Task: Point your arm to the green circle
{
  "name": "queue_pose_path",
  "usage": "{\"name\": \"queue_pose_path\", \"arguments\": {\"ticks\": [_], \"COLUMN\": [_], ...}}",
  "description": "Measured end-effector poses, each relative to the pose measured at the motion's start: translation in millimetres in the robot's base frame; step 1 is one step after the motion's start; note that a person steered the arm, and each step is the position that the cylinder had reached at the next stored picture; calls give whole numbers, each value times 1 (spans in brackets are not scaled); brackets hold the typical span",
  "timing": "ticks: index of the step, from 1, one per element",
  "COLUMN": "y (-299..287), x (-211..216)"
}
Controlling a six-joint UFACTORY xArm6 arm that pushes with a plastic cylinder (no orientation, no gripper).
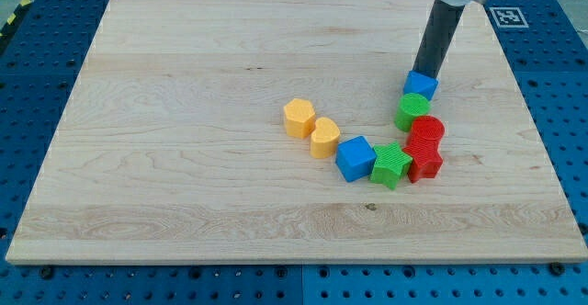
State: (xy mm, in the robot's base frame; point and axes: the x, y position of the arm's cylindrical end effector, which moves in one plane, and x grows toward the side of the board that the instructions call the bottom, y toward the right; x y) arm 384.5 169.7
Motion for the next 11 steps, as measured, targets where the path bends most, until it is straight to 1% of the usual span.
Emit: {"name": "queue_pose_path", "arguments": {"ticks": [2, 3, 4, 5, 6, 7, 8, 11], "y": [8, 30, 26, -27, -75, -82, -82, -76], "x": [0, 0, -7, -35, -42, -18, -4, 67]}}
